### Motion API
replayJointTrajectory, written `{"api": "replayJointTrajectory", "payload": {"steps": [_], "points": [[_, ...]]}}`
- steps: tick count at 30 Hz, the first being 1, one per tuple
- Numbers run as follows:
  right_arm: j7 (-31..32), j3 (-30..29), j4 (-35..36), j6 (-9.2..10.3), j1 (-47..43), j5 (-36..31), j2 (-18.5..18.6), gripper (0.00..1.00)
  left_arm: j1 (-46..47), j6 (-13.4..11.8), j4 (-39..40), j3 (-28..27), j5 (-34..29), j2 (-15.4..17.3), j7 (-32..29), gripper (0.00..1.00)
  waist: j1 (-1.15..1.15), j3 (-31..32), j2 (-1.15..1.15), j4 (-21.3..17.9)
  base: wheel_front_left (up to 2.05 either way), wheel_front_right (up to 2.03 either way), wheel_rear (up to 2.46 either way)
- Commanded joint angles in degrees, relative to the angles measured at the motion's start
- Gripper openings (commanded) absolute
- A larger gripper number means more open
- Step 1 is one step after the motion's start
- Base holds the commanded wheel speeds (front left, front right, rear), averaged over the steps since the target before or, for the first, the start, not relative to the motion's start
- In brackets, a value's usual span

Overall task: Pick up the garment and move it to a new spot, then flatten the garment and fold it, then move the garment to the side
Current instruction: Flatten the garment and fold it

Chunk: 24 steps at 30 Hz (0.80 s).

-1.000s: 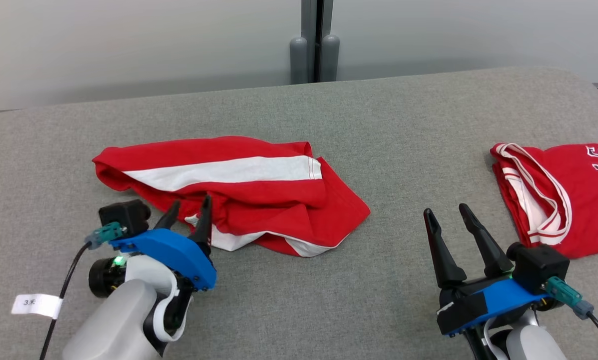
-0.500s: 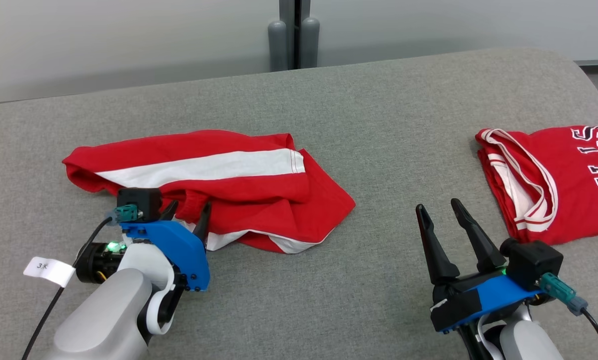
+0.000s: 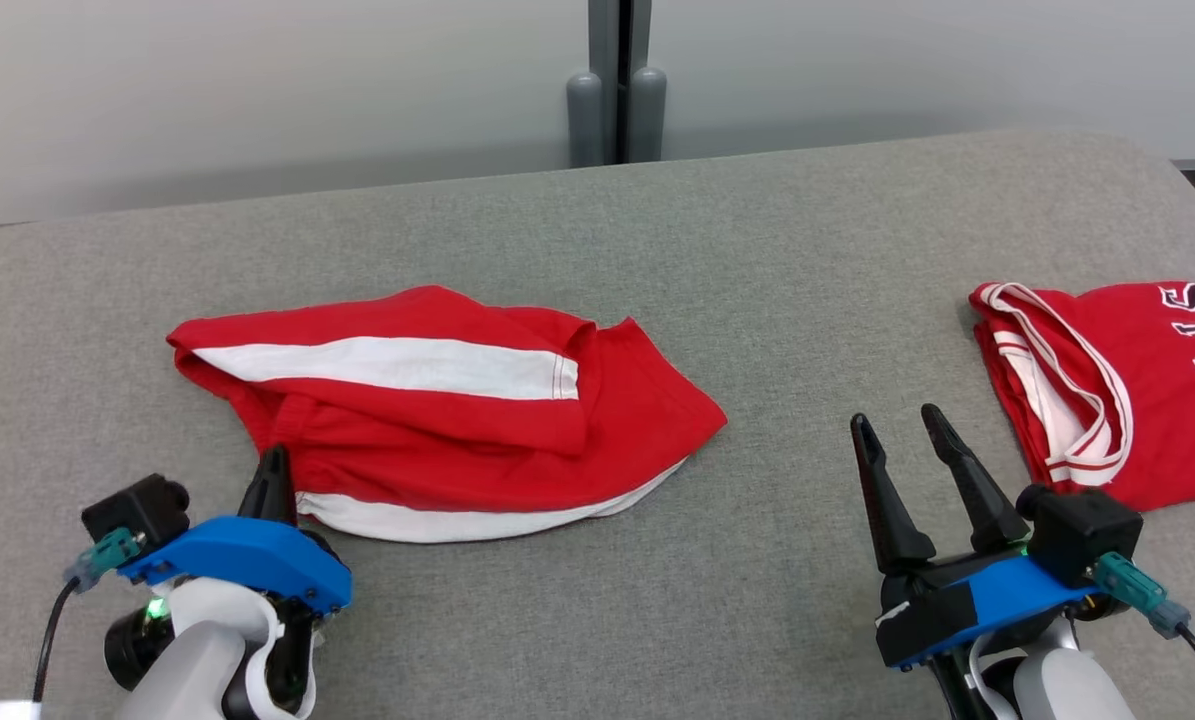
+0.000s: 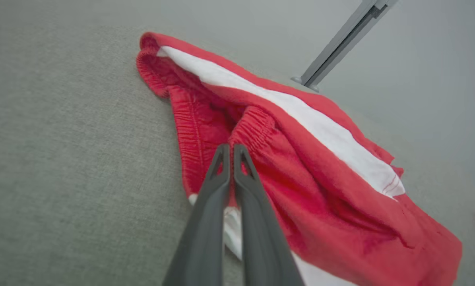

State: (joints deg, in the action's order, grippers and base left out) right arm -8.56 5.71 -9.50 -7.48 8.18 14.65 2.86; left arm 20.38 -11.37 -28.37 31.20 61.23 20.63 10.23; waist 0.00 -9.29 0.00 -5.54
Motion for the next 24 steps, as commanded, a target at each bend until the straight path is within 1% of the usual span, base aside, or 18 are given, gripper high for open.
{"api": "replayJointTrajectory", "payload": {"steps": [1, 3, 4, 5, 9, 12, 17, 21, 22, 24], "points": [[0.32, -0.03, 0.39, -0.03, -0.29, -0.56, 0.07, 1.0, -1.16, 0.68, 0.46, -1.21, 0.83, -0.62, 1.37, 0.0, 0.0, 0.15, 0.0, 0.51, 0.0, 0.0, 0.0], [0.58, -0.06, 0.64, -0.03, -0.35, -0.59, 0.07, 1.0, -2.13, 0.96, 0.61, -2.51, 1.25, -1.02, 2.81, 0.0, 0.0, 0.48, 0.0, 1.11, 0.0, 0.0, 0.0], [0.77, -0.06, 0.74, -0.03, -0.43, -0.71, 0.07, 1.0, -2.66, 1.28, 0.54, -2.92, 1.63, -1.54, 3.25, 0.36, 0.0, 0.71, 0.0, 1.42, 0.0, 0.0, 0.0], [0.96, 0.05, 0.8, -0.03, -0.49, -0.74, 0.07, 1.0, -3.0, 1.38, 0.48, -3.1, 1.27, -1.78, 3.61, 1.0, 0.0, 0.9, 0.0, 1.59, 0.0, 0.0, 0.0], [1.55, -0.04, 1.18, -0.03, -1.24, -0.85, 0.07, 1.0, -4.01, 3.45, 1.93, -4.3, -0.56, -2.58, 4.66, 1.0, 0.0, 1.9, 0.0, 2.38, 0.0, 0.0, 0.0], [2.0, -0.36, 1.6, -0.03, -1.7, -1.15, 0.07, 1.0, -5.33, 5.03, 4.07, -6.22, -3.5, -2.98, 4.94, 1.0, 0.0, 2.62, 0.0, 2.91, 0.0, 0.0, 0.0], [2.79, -1.39, 2.53, -0.03, -2.83, -1.55, 0.07, 1.0, -9.18, 6.99, 9.93, -11.84, -12.08, -4.07, 4.96, 1.0, 0.0, 3.3, 0.0, 3.83, 0.0, 0.0, 0.0], [3.63, -2.06, 2.85, -0.03, -3.8, -1.8, 0.07, 1.0, -12.18, 8.83, 14.08, -14.17, -20.65, -4.27, 4.98, 1.0, 0.0, 3.79, 0.0, 4.47, 0.0, 0.0, 0.0], [3.63, -2.06, 2.85, -0.03, -3.8, -1.8, 0.07, 1.0, -12.18, 8.83, 14.08, -14.17, -20.65, -4.27, 4.98, 1.0, 0.0, 3.79, 0.0, 4.47, 0.0, 0.0, 0.0], [4.2, -2.38, 2.76, -0.03, -4.28, -1.7, 0.07, 1.0, -13.65, 9.4, 15.39, -15.24, -24.06, -4.69, 4.98, 1.0, 0.0, 3.99, 0.0, 4.77, 0.0, 0.0, 0.0]]}}
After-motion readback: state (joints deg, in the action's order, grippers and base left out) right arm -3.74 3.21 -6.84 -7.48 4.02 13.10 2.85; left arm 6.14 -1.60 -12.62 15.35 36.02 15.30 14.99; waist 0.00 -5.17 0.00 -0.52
